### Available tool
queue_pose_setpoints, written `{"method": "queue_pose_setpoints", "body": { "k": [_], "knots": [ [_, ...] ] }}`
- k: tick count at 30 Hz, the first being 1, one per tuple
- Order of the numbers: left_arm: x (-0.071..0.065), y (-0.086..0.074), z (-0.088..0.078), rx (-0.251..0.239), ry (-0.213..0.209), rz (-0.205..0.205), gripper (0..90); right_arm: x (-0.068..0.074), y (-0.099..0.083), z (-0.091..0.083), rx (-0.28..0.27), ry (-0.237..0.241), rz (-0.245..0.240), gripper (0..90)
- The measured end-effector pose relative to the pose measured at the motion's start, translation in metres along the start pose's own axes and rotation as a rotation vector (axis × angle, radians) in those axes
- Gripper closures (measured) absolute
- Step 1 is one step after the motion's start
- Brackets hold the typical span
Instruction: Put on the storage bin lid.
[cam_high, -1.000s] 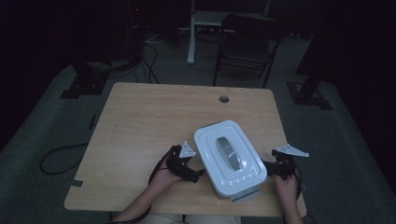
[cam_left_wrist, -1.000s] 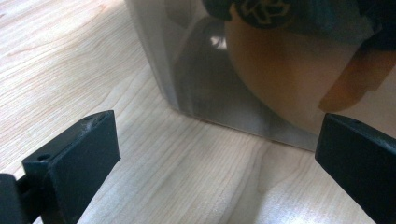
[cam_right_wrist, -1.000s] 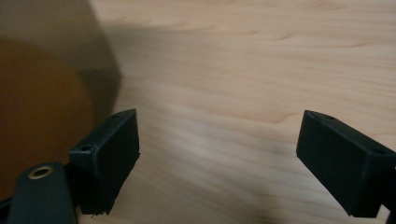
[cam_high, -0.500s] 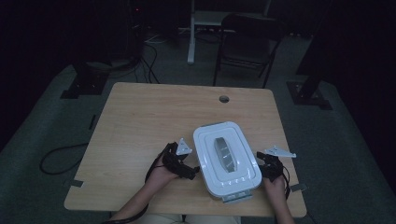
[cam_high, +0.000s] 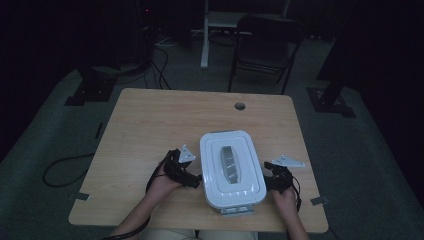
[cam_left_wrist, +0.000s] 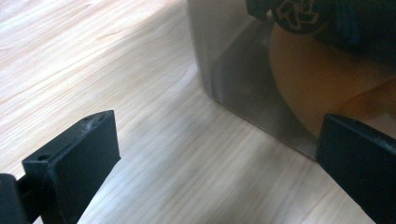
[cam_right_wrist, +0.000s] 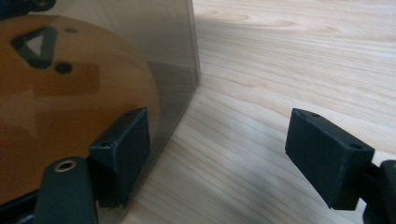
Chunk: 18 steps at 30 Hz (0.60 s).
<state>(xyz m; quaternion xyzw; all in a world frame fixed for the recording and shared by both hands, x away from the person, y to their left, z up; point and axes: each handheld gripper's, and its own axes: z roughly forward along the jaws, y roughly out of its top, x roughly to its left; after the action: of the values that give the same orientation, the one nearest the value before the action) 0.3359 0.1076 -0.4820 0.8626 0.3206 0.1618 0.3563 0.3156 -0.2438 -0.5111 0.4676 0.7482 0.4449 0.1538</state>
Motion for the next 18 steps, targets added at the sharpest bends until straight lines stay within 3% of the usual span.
{"method": "queue_pose_setpoints", "body": {
  "k": [11, 18],
  "knots": [
    [0.033, -0.015, -0.015, 0.012, 0.067, -0.038, 0.4, 0.027, 0.013, 0.022, 0.024, 0.021, -0.042, 22.0],
    [0.049, -0.013, -0.016, 0.007, 0.116, -0.07, 0.5, 0.042, 0.018, 0.03, 0.039, 0.044, -0.082, 21.9]
  ]
}}
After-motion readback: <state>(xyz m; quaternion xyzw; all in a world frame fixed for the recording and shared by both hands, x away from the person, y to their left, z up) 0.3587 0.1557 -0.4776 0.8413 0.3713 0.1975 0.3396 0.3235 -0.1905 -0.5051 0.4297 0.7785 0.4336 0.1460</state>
